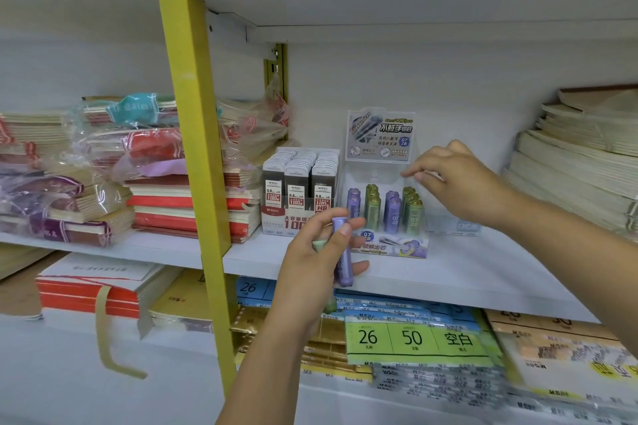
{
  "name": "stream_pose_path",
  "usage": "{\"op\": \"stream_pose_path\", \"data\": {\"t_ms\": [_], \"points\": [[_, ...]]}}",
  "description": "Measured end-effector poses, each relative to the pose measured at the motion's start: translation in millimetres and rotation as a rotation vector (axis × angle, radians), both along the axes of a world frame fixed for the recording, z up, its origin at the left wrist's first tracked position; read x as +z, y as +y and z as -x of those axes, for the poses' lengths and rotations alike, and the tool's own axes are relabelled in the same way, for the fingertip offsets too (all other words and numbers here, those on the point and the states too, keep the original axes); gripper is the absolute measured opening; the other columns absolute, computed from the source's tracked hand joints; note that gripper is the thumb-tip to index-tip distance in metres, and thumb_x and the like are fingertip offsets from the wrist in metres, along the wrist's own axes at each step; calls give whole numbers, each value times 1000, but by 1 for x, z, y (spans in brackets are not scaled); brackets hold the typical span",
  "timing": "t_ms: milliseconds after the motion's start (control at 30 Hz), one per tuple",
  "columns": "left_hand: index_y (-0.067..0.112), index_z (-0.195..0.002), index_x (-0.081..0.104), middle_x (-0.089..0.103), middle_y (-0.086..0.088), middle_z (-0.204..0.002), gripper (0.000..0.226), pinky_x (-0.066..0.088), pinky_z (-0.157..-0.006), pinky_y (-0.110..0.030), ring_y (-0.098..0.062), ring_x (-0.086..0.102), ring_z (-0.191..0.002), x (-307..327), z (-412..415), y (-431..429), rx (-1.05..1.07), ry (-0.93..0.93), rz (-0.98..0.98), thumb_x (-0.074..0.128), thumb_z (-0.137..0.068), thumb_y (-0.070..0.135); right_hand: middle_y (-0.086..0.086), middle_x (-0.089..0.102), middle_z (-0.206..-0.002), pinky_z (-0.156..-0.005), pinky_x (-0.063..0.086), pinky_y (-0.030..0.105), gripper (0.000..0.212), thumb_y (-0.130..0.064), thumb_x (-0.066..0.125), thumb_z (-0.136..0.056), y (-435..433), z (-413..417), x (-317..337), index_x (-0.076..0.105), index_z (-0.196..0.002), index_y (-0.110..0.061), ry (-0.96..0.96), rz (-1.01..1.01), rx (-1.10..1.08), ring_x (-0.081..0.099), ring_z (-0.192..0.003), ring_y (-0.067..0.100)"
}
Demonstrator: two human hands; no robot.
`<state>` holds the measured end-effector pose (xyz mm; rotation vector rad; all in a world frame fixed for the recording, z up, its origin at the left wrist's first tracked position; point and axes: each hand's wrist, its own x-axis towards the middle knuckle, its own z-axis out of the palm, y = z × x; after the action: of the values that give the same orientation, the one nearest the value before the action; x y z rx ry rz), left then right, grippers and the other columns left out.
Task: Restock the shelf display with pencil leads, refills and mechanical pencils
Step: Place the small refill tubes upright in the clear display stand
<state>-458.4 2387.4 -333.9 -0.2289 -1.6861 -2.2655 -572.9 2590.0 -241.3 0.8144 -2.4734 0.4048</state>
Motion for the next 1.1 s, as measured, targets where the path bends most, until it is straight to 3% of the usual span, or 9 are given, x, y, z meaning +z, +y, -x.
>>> {"op": "stream_pose_path", "data": {"t_ms": [67,167,300,433,533,633,800,967,1100], "points": [[28,-107,72,69,4,-108,16,62,-73,-32,-28,69,-103,1,-2,0,10,-15,-44,63,-94,23,-20,58,-89,-72,31,16,21,-19,53,-97,-2,-24,-6,69,-109,-27,79,244,35,44,-89,10],[29,-102,76,64,8,-91,16,61,-74,-31,-33,70,-101,3,-6,2,9,-22,-112,68,-88,25,-15,66,-81,-66,44,10,19,-25,56,-93,-7,-67,-25,64,-96,-42,-96,503,207,59,-75,5],[27,-101,77,74,-5,-96,24,61,-76,-32,-22,74,-97,6,-13,6,-18,-18,-186,72,-78,26,-13,67,-90,-72,54,27,16,-39,65,-86,-23,-107,-63,57,-97,-48,-498,520,298,67,-79,6],[26,-104,77,71,-15,-111,29,61,-81,-32,-20,72,-103,7,-18,12,-21,-6,-157,73,-76,26,-3,71,-92,-79,58,41,28,-17,73,-83,-42,-120,-88,58,-103,-30,-685,778,310,71,-83,17],[30,-107,76,75,-4,-106,28,61,-71,-29,-18,74,-97,5,-20,5,25,-16,-64,74,-79,29,-5,72,-88,-73,58,33,22,-9,70,-85,-41,-120,-90,63,-100,-25,-639,895,263,71,-79,17],[35,-106,73,76,5,-97,18,52,-51,-19,-10,74,-73,2,-21,-4,131,-66,120,72,-88,31,-4,72,-85,-67,54,22,18,-15,66,-88,-36,-117,-87,66,-101,-28,-603,943,246,69,-77,14],[32,-103,70,77,8,-87,13,38,-41,-16,-5,45,-42,-1,-16,-2,156,-88,227,67,-92,36,1,72,-86,-67,54,18,23,-14,68,-83,-34,-110,-74,65,-105,-20,-571,1087,312,70,-75,15],[38,-106,69,77,6,-86,13,38,-42,-19,-4,42,-44,-4,-9,-4,129,-45,222,65,-94,36,-2,72,-92,-65,53,16,22,-9,65,-87,-34,-100,-56,68,-101,-27,-461,1010,321,69,-75,8],[50,-108,64,65,11,-72,20,50,-61,-27,-5,55,-57,-8,0,-11,54,-47,204,62,-94,36,-16,66,-90,-68,49,11,18,-22,63,-90,-21,-70,-15,63,-97,-39,-99,825,194,60,-77,-5]]}}
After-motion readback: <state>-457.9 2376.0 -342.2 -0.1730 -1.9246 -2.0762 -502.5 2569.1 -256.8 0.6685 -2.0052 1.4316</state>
